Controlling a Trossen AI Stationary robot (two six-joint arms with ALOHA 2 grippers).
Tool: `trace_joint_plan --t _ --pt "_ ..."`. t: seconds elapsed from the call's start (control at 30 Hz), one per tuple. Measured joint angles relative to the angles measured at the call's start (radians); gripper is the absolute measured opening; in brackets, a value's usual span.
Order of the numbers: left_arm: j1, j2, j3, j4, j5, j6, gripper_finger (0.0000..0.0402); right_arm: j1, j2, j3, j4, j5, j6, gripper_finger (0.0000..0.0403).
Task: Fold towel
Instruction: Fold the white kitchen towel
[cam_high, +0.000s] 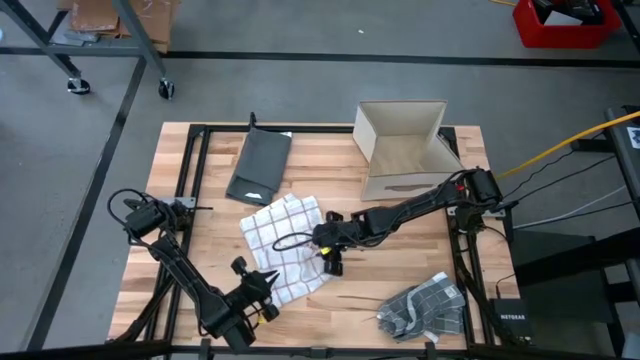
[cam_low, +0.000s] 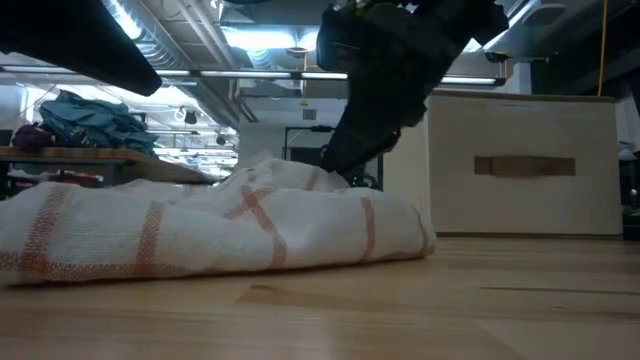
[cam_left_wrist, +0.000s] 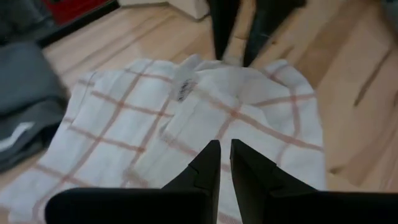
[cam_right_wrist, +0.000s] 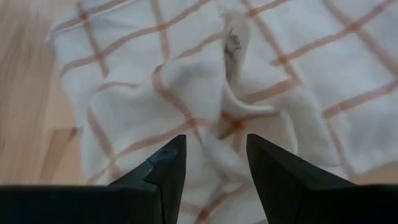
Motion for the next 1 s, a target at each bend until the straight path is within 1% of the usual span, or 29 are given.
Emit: trace_joint_plan --t 0.1,0.2,0.27,0.33,0.43,0.53,0.63,0.7,0.87,1.0 --pt "0.012 0.000 0.000 0.031 0.006 0.078 0.0031 -0.002 -0.001 0.000 -0.003 0.027 0.000 0.0172" --pt "0.031 0.000 -0.002 0.040 0.036 0.102 0.0031 -0.002 -0.001 0.000 -0.001 0.070 -0.001 0.0172" --pt "0.048 0.000 -0.020 0.058 0.061 0.110 0.0031 -0.002 -0.001 0.000 0.000 0.103 -0.001 0.0172" --pt "0.064 0.001 -0.047 0.077 0.087 0.128 0.0031 -0.002 -0.001 0.010 -0.010 0.114 -0.001 0.0172" --pt "0.085 0.001 -0.105 0.154 0.110 0.135 0.0031 0.000 -0.002 0.039 -0.011 0.096 -0.005 0.0172" --pt "0.101 0.002 -0.157 0.216 0.151 0.137 0.0031 0.000 -0.002 0.085 -0.039 0.027 -0.019 0.0172" --pt "0.110 0.002 -0.201 0.227 0.195 0.114 0.0031 0.000 -0.002 0.132 -0.083 -0.043 -0.024 0.0172" --pt "0.112 0.002 -0.231 0.230 0.211 0.070 0.0031 0.005 -0.003 0.145 -0.118 -0.067 -0.024 0.0172" --pt "0.108 0.002 -0.296 0.289 0.228 -0.032 0.0030 0.031 0.008 0.148 -0.150 -0.070 -0.024 0.0172" --pt "0.100 0.002 -0.317 0.349 0.218 -0.034 0.0030 0.042 0.050 0.148 -0.129 -0.042 -0.024 0.0172"
